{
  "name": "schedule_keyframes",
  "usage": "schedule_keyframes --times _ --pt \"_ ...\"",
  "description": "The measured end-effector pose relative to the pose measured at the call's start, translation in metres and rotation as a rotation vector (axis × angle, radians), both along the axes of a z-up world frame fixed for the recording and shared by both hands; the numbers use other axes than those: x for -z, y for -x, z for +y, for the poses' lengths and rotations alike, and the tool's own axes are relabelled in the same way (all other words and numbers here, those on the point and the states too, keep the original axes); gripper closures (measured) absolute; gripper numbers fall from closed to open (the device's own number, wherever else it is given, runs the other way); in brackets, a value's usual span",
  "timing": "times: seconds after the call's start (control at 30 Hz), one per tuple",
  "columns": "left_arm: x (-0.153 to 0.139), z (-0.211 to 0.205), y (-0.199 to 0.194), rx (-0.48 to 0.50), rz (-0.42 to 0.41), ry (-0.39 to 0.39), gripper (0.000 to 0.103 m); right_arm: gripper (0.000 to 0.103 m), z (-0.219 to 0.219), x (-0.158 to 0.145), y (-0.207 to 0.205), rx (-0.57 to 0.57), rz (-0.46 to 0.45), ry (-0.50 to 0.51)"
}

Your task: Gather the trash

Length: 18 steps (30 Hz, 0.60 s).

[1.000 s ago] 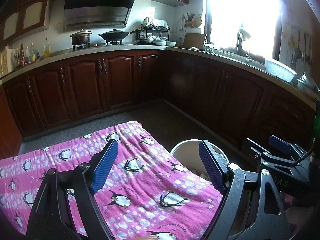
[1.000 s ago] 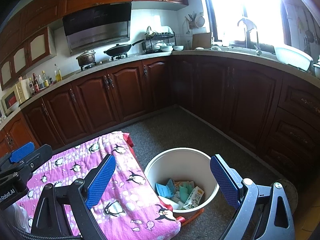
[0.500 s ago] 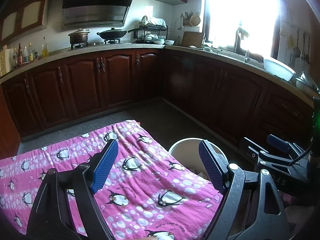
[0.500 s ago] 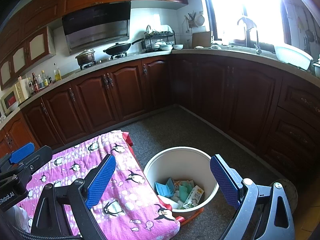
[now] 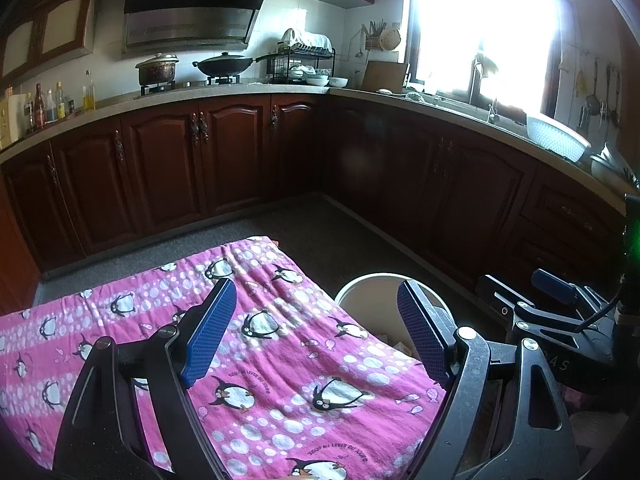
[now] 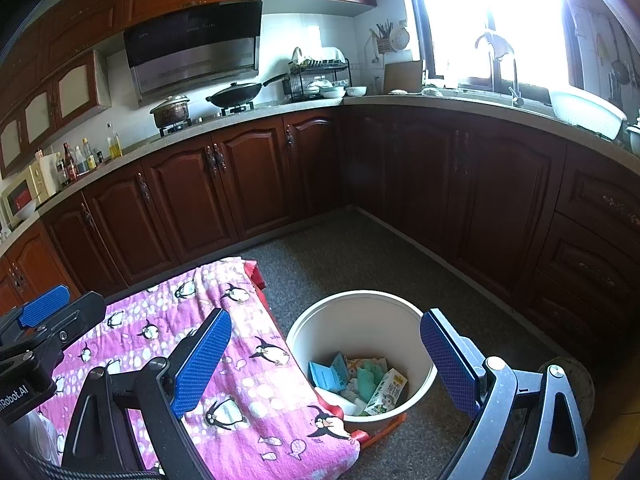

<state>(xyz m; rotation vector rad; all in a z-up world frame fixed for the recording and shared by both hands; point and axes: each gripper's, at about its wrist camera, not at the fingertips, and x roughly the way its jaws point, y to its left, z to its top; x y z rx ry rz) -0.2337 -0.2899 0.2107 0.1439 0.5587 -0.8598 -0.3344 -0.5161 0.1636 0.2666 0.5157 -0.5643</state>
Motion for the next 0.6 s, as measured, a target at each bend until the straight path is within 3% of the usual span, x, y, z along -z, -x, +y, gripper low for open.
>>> schedule_keyframes --times 0.6 --pt "0.0025 -0.0003 0.0001 0.008 0.002 -0.009 0.021 0.009 -0.001 0.0018 -0.0013 -0.001 0.011 -0.005"
